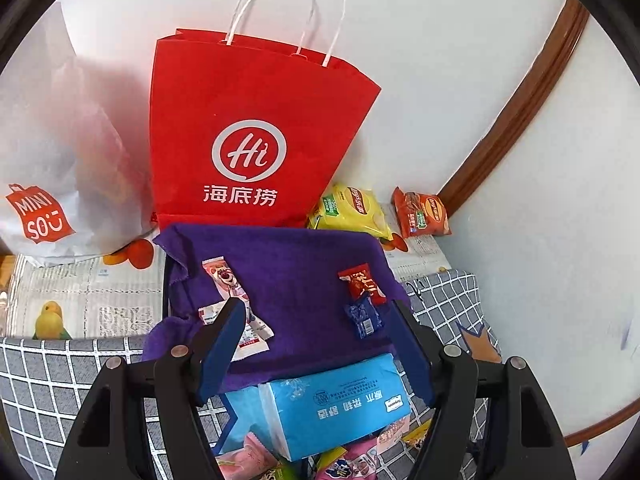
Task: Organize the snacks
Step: 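Grasp the yellow triangular snack bag with the right gripper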
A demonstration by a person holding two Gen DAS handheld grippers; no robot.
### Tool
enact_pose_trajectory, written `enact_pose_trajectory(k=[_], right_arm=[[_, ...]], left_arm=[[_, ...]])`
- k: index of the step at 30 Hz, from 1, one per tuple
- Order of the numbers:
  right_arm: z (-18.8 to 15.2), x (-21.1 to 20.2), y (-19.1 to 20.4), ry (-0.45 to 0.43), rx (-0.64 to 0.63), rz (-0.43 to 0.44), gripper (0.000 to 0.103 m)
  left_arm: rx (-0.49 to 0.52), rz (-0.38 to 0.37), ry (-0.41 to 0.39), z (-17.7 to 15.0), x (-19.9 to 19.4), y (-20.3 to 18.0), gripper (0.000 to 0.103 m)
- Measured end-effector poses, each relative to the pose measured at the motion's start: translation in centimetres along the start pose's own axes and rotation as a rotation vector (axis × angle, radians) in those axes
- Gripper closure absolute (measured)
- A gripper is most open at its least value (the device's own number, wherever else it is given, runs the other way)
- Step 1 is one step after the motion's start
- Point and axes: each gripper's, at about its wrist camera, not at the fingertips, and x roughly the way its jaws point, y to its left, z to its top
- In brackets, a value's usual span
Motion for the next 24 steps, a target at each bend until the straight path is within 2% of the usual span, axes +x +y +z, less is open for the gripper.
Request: enact_pose_trajectory(k=[2, 8, 15, 21, 24], right_arm=[[0.1, 1.8, 0.0, 0.034, 0.0, -0.026, 0.052], [-0.3, 1.9, -0.2, -0.049, -0.018, -0.026, 0.054], [-0.2, 2.1, -0.2, -0.039, -0.015, -0.027, 0.054], [-0.2, 2.1, -0.4, -0.037, -0.009, -0.018, 0.054], [-0.2, 2.0, -0.6, -0.037, 0.0, -0.008, 0.054]], left_arm=[[0.003, 0.007, 0.0, 0.0, 0.0, 0.0, 0.033], [0.015, 0.055, -0.02, -0.2, -0.1, -0.4, 0.033], [0.064, 0.105, -0.017, -1.2, -0.2, -1.0, 0.033], [0.078, 0.183, 0.073, -5.6, 0.0, 1.2, 0.033], [0.028, 0.229, 0.101, -8.6, 0.1, 3.8, 0.033]])
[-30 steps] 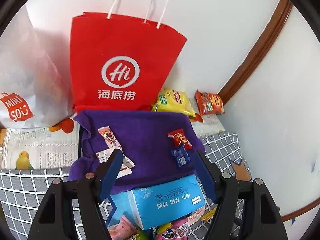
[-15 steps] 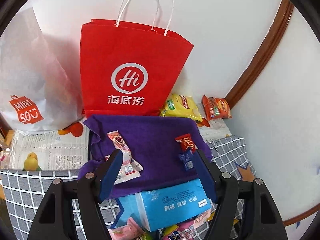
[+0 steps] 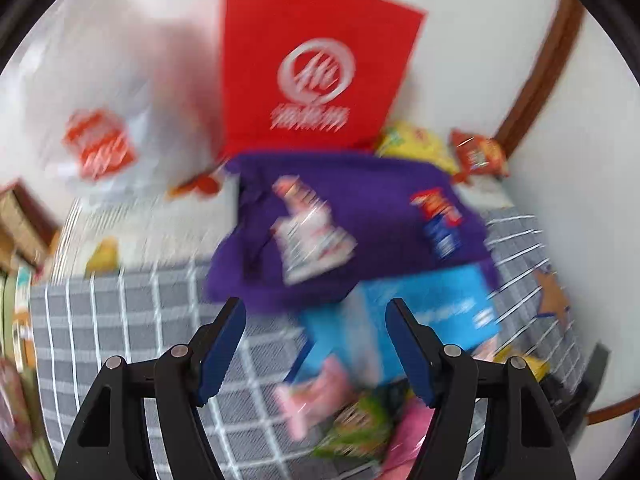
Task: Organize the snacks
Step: 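Grasp the yellow triangular snack bag with the right gripper, then grasp the pink candy packet with the left gripper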
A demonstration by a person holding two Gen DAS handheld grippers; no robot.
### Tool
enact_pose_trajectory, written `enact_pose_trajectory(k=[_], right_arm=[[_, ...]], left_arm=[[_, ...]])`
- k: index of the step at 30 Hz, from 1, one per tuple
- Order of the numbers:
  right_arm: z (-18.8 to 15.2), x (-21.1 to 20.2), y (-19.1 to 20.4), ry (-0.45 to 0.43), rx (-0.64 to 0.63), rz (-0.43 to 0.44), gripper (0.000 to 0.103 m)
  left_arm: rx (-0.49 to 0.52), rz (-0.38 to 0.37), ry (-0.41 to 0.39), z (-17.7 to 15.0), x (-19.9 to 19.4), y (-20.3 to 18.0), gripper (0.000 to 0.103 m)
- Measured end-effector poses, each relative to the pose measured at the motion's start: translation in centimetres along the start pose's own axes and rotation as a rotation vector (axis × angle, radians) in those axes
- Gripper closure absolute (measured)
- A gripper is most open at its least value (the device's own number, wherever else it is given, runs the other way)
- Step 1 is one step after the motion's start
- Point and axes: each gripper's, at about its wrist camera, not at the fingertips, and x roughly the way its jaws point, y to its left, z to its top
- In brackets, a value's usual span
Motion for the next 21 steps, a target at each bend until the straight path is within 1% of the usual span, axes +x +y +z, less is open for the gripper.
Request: enact_pose_trajectory(k=[2, 5, 7, 9, 11, 12, 13, 14, 16, 18, 19, 21], right_arm=[[0.0, 0.0, 0.1, 0.001, -0.005, -0.006, 0.054], [0.0, 0.0, 0.5, 0.003, -0.022, -0.025, 0.054], [0.0, 0.0, 0.6, 0.004, -0.026, -0.028, 0.054], [0.0, 0.0, 0.5, 0.005, -0.018, -0.021, 0.054], [0.0, 0.0, 0.3, 0.005, -0.006, -0.007, 0.053], [0.0, 0.0, 0.1, 0.006, 0.001, 0.001, 0.053], [0.0, 0.1, 0.0, 0.006, 0.004, 0.006, 0.053], [0.0, 0.1, -0.1, 0.006, 0.006, 0.009, 0.053], [0.0, 0.0, -0.1, 0.006, 0.007, 0.01, 0.053], [0.0, 0.0, -0.1, 0.006, 0.008, 0.011, 0.053], [0.0, 0.0, -0.1, 0.006, 0.008, 0.011, 0.053], [0.0, 0.0, -0.2, 0.005, 0.013, 0.016, 0.053]], left_arm=[[-0.045, -0.029, 0.034, -1.9, 1.1, 1.4, 0.033], [-0.069, -0.076, 0.115, -4.9, 3.7, 2.1, 0.033], [-0.086, -0.084, 0.134, -5.9, 4.6, 2.3, 0.033], [-0.108, -0.114, 0.144, -6.7, 5.6, 2.2, 0.033], [-0.113, -0.106, 0.148, -7.0, 6.3, 1.9, 0.035], [-0.117, -0.09, 0.147, -7.2, 6.6, 1.7, 0.037], [-0.115, -0.063, 0.14, -7.3, 6.7, 1.5, 0.046], [-0.094, -0.043, 0.114, -7.4, 6.5, 1.1, 0.063], [-0.093, -0.085, 0.116, -7.5, 6.3, 1.0, 0.072], [-0.108, -0.1, 0.09, -7.9, 5.3, 1.5, 0.077], [-0.1, -0.092, 0.07, -8.2, 4.5, 1.8, 0.077], [-0.094, -0.071, 0.058, -9.1, 3.0, 2.6, 0.077]])
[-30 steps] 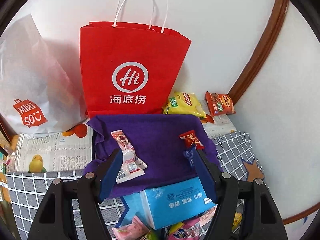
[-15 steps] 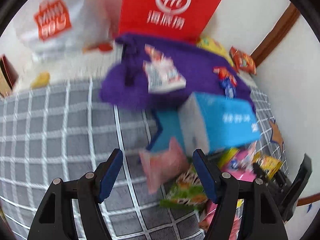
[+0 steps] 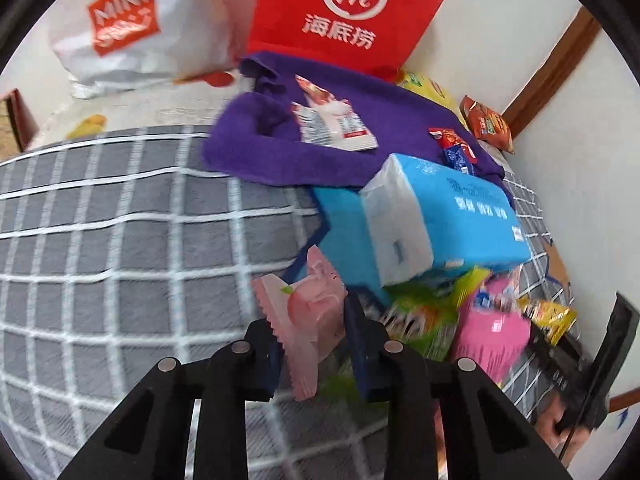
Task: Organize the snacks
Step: 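Grasp the pink candy packet with the left gripper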
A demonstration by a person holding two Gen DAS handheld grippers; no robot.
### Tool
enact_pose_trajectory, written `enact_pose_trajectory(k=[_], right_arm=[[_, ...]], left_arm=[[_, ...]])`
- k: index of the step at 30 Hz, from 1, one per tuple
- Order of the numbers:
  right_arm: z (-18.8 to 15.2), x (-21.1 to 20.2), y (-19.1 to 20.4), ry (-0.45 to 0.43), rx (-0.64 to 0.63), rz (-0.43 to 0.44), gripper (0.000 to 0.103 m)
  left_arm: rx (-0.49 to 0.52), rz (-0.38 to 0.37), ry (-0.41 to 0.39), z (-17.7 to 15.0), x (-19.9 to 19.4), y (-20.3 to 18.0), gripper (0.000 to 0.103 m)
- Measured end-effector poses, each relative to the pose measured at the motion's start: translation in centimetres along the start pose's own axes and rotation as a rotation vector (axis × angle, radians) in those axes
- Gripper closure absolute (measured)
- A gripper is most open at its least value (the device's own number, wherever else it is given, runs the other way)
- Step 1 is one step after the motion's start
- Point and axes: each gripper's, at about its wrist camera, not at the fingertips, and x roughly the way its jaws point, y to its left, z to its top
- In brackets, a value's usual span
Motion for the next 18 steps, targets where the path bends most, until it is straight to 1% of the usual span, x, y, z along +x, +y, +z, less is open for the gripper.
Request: enact_pose_trajectory(k=[4, 6, 7, 9, 10, 11, 13, 14, 18], right_arm=[[0.0, -0.1, -0.1, -0.001, 0.009, 0.011, 0.053], [0.0, -0.1, -0.1, -0.001, 0.009, 0.012, 0.053], [0.0, -0.1, -0.2, -0.001, 0.009, 0.012, 0.053], [0.0, -0.1, -0.2, -0.001, 0.009, 0.012, 0.053], [0.0, -0.1, -0.2, -0.001, 0.009, 0.012, 0.053], [0.0, -0.1, -0.2, -0.001, 0.01, 0.012, 0.053], [0.0, -0.1, -0.2, -0.001, 0.01, 0.012, 0.053], [0.0, -0.1, -0.2, -0.001, 0.009, 0.011, 0.053], [0.0, -0.1, -0.2, 0.0, 0.009, 0.01, 0.053]], left_arm=[[-0.048, 0.0, 0.022, -3.0, -2.0, 2.3, 0.076], [-0.068, -0.002, 0.041, -4.1, -1.9, 3.0, 0.073], [-0.072, -0.009, 0.054, -4.6, -1.6, 3.1, 0.068], [-0.032, -0.037, 0.023, -5.9, -2.4, 3.4, 0.055], [-0.013, -0.024, 0.016, -6.1, -2.9, 3.5, 0.039], [0.003, 0.013, -0.006, -6.3, -3.5, 3.4, 0.033], [0.024, 0.056, -0.058, -6.2, -4.6, 3.4, 0.033], [0.036, 0.061, -0.072, -6.0, -5.0, 3.4, 0.033], [0.093, 0.04, -0.077, -4.4, -5.0, 2.5, 0.033]])
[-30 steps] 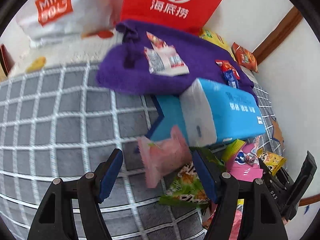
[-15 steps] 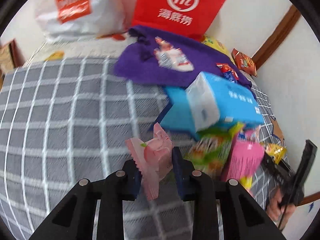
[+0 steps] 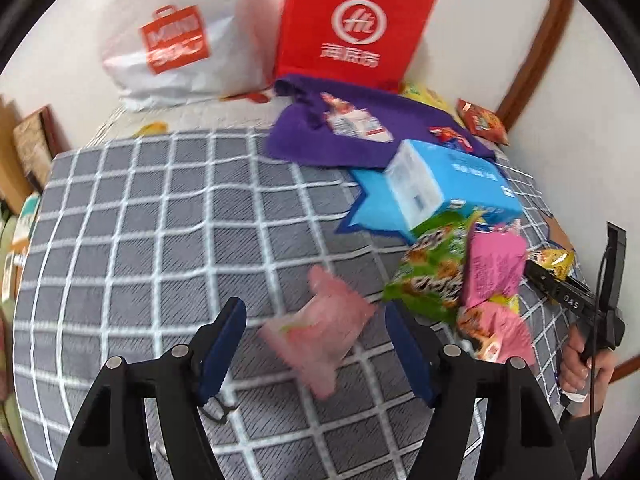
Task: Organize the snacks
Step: 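Grasp the pink candy packet with the left gripper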
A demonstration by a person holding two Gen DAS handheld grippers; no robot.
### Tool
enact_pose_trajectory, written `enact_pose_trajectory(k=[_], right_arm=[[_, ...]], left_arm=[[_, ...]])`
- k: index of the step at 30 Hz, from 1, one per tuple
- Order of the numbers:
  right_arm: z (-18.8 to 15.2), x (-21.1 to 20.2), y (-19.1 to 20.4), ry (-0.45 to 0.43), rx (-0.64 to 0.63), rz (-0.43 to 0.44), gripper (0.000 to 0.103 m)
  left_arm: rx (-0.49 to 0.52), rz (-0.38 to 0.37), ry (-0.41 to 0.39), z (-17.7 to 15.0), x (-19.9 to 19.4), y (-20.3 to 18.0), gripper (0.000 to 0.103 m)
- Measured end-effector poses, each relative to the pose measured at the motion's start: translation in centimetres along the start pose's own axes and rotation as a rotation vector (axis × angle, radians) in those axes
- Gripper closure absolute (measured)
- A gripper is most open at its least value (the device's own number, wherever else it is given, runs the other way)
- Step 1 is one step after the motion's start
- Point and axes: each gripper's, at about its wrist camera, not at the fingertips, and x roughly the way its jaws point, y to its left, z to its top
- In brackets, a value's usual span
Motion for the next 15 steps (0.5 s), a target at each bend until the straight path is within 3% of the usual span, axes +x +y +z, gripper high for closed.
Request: enact_pose_trajectory(k=[4, 7, 12, 13, 15], right_arm=[[0.0, 0.0, -0.1, 0.001, 0.001, 0.002, 0.053], [0.0, 0.1, -0.1, 0.001, 0.006, 0.009, 0.053], [0.0, 0.1, -0.2, 0.001, 0.012, 0.016, 0.053], [0.0, 0.1, -0.2, 0.001, 0.012, 0.016, 0.053], [0.0, 0.1, -0.2, 0.001, 0.013, 0.016, 0.053]], left_arm=[[0.052, -0.016, 0.037, 0.6, 2.0, -1.3, 0.033], [0.041, -0.036, 0.107, -0.3, 3.5, -1.5, 0.035], [0.105, 0.014, 0.081, -2.0, 3.0, -2.9, 0.035], [0.113, 0.032, 0.073, -2.1, 3.1, -3.2, 0.037], [0.122, 0.084, 0.055, -2.2, 3.2, -3.2, 0.058]])
